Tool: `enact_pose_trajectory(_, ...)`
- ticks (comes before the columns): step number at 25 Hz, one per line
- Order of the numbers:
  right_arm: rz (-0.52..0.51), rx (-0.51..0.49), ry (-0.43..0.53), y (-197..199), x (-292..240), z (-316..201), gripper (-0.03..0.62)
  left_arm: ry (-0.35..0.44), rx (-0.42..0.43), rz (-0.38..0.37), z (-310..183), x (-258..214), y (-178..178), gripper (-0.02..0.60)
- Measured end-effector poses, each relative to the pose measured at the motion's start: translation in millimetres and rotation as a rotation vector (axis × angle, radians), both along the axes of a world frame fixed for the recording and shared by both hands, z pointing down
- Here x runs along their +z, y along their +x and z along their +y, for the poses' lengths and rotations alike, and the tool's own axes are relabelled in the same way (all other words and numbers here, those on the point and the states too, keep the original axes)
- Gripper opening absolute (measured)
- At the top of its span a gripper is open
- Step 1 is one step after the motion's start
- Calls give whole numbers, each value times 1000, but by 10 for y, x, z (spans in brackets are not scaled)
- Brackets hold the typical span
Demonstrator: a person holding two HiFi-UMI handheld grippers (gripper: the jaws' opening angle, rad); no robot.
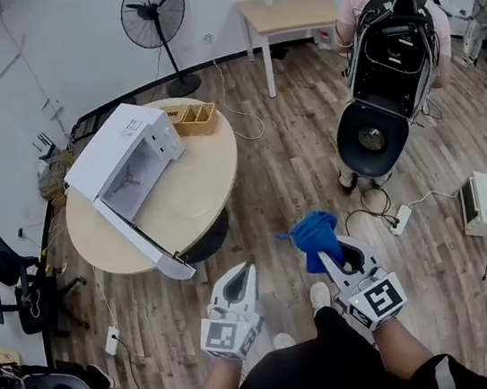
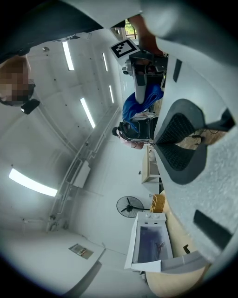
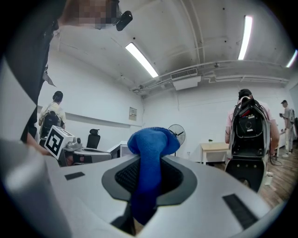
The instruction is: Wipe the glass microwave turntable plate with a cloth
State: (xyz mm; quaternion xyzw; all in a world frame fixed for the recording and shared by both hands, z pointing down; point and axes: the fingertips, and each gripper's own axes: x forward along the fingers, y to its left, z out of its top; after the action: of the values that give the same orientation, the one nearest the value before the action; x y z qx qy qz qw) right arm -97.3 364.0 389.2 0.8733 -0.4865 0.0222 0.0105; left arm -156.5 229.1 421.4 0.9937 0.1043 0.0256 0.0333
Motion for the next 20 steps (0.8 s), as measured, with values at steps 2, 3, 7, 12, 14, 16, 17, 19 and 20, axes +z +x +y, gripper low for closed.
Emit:
enact_pose_trajectory(2,-4,-10,0,163,19,-14,72,2,-13,-12,-20,38,145,6)
enact_pose_trajectory(3,-6,-17,1,251,20,-22,72,3,-22,-15,-30,43,224,6)
enact_pose_trajectory(7,-5,-55,7,665,5,-57,72,12,-55,-15,-30,6,603,6)
enact_pose_trajectory(12,4,-120,9,1246,-7,-71,72,20,-97,-6,28,-39,1150,6)
enact_pose_trajectory(14,10,-141,13,1461,-18,-73,72,24,-112,-3,60,-52,1347,6)
enact_pose_trajectory(16,11,-163,19,1647,-26,-90,72,28,-132,-5,74,-52,1508,6)
enact_pose_trajectory(17,9,-175,21,1727,-22,-104,72,29,-145,-8,73,-47,1573,6)
enact_pose_trajectory(19,1,-199,24,1864,-1,-135,72,30,-175,-15,63,-39,1670,6)
enact_pose_trajectory(20,-2,-213,24,1918,9,-153,72,31,-191,-18,54,-37,1703,6)
